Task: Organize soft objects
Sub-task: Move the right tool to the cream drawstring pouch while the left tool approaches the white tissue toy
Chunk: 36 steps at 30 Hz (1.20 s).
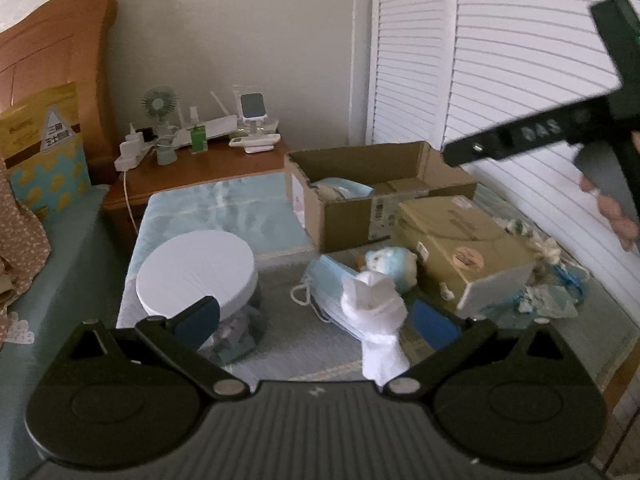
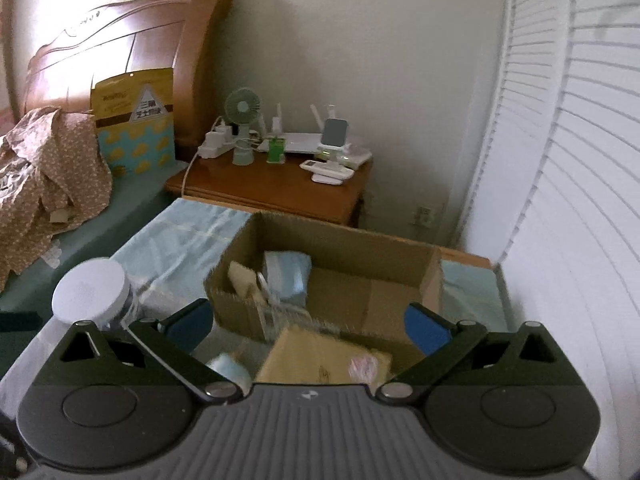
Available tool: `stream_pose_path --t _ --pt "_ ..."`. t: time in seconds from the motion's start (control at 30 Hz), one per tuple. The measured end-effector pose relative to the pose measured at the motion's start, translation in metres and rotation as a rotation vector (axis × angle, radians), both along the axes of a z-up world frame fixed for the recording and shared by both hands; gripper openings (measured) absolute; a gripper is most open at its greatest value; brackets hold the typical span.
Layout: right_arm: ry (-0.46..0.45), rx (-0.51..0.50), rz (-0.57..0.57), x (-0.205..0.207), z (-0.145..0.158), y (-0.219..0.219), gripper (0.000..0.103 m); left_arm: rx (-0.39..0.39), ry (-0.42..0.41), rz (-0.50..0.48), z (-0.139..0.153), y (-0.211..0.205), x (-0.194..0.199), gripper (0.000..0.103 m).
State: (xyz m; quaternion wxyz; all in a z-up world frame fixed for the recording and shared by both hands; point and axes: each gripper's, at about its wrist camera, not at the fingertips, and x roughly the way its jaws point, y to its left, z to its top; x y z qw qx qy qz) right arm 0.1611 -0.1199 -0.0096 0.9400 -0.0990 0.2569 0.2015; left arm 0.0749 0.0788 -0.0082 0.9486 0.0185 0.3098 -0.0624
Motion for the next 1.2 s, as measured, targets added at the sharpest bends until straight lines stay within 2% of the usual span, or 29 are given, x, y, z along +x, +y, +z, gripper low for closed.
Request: stream_pose_path --t 0.3,0.5,0.6,0.73,0.97,1.1,1.2 --pt "0.017 0.027 -0.150 -0.057 -0.025 -0.049 0.103 -0.010 0.012 -0.043 -0.004 -0.012 -0.006 0.102" --pt "0.063 0.049 -0.253 -0.067 -0.049 -0.078 0.103 -0.013 0.018 -0.061 -0.006 -0.022 -0.005 0.102" --pt "0.064 0.024 -0.301 -0.065 -0.061 -0.086 0.103 -0.014 0.028 -0.065 -0.007 -0.028 -0.003 0.102" --pt "0.066 0.010 -0.307 -0.063 -0.070 -0.091 0.103 -0.016 0.043 -0.067 -0.010 -0.034 0.001 0.102" --pt "0.081 0.054 -0.297 -0.047 -0.072 -0.099 0.101 -0.001 0.064 -0.064 -0.012 -0.041 0.012 0.102" --pt "0.091 0.055 -0.282 -0.038 -0.072 -0.101 0.088 0.008 0.075 -0.062 -0.015 -0.044 0.019 0.102" --pt "0.106 0.062 -0.267 -0.032 -0.075 -0.102 0.087 0.019 0.082 -0.066 -0.018 -0.045 0.022 0.102"
